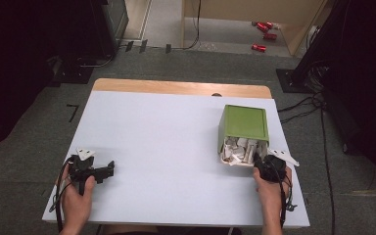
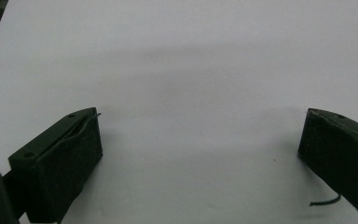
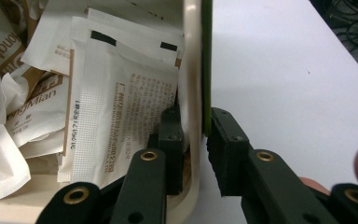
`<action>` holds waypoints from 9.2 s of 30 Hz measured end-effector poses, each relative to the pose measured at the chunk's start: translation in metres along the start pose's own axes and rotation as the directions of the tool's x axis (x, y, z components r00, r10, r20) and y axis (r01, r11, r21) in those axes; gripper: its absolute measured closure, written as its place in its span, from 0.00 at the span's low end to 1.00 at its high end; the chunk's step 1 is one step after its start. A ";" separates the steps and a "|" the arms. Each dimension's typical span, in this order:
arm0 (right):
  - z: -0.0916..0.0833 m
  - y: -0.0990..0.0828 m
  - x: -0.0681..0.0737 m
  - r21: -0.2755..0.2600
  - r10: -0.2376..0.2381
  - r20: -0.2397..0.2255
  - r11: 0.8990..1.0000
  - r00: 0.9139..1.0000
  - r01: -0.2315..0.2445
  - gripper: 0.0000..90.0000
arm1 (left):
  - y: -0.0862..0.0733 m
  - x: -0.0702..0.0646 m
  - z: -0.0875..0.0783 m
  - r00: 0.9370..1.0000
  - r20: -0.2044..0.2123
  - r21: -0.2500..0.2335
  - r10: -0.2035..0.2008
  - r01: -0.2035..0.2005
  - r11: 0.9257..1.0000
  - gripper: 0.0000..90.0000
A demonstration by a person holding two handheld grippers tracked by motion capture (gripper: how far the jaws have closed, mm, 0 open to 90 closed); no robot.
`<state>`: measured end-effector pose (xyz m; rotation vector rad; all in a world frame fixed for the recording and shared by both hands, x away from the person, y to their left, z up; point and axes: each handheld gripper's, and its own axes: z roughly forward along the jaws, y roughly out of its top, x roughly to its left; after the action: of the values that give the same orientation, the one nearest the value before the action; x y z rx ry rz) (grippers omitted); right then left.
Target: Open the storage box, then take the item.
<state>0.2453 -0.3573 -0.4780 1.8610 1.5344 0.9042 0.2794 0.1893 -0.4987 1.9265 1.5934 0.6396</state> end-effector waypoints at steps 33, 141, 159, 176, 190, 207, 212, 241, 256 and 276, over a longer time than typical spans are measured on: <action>-0.025 -0.011 0.007 0.002 0.136 0.014 0.991 0.991 -0.136 0.92 | 0.000 0.000 0.000 1.000 0.000 0.000 0.000 0.000 1.000 0.00; -0.094 -0.025 0.007 -0.037 -0.016 0.010 0.999 1.000 0.016 0.99 | 0.000 0.000 0.000 1.000 0.000 0.001 0.000 0.000 1.000 0.00; -0.108 -0.006 0.016 -0.122 0.009 -0.059 0.992 0.998 -0.016 0.64 | 0.000 0.000 0.000 1.000 0.000 0.001 0.000 0.000 1.000 0.00; -0.119 0.006 0.034 -0.163 -0.003 -0.114 0.987 0.994 -0.015 0.61 | 0.000 0.000 0.000 1.000 0.000 0.001 0.001 -0.001 1.000 0.00; -0.104 -0.002 0.053 -0.116 -0.031 -0.182 0.993 0.983 0.010 0.66 | 0.000 0.000 0.000 1.000 0.000 0.001 0.001 -0.001 1.000 0.00; -0.105 -0.017 0.070 -0.091 -0.117 -0.355 0.992 0.928 0.090 0.67 | 0.000 0.000 0.000 1.000 0.000 0.002 0.001 -0.001 1.000 0.00; -0.104 -0.021 0.068 -0.072 -0.155 -0.389 0.988 0.908 0.138 0.71 | 0.000 0.000 0.000 1.000 0.001 0.003 0.001 -0.001 1.000 0.00; -0.090 -0.026 0.062 -0.062 -0.107 -0.318 0.994 0.942 0.092 0.98 | 0.000 0.000 0.000 1.000 0.001 0.002 0.000 0.000 1.000 0.00; -0.099 -0.019 0.055 -0.126 -0.062 -0.285 0.992 0.956 0.026 1.00 | 0.000 0.000 0.000 1.000 0.000 0.002 0.001 -0.001 1.000 0.00; -0.115 0.001 0.072 -0.214 -0.088 -0.293 0.977 0.952 0.025 1.00 | 0.000 0.000 0.000 1.000 0.000 0.001 0.001 -0.001 1.000 0.00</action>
<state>0.1636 -0.2869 -0.3954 1.5765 1.5883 1.3162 0.2795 0.1894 -0.4986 1.9281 1.5937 0.6389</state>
